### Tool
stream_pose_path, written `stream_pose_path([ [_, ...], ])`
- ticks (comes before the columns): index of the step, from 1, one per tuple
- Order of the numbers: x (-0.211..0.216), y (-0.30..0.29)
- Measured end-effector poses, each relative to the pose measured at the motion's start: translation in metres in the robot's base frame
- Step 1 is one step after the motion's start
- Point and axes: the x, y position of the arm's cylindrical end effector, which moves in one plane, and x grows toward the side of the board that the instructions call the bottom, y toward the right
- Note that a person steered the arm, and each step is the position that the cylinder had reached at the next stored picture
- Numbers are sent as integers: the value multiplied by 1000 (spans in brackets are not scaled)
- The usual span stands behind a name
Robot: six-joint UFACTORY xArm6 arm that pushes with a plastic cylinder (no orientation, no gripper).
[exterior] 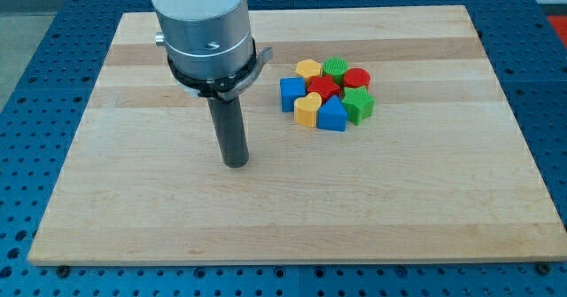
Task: Push the group of blocks up a bit
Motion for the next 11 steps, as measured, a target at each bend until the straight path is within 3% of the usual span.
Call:
stream_pose_path([
  [3, -11, 41],
  [6, -8, 176],
  [11, -82, 179],
])
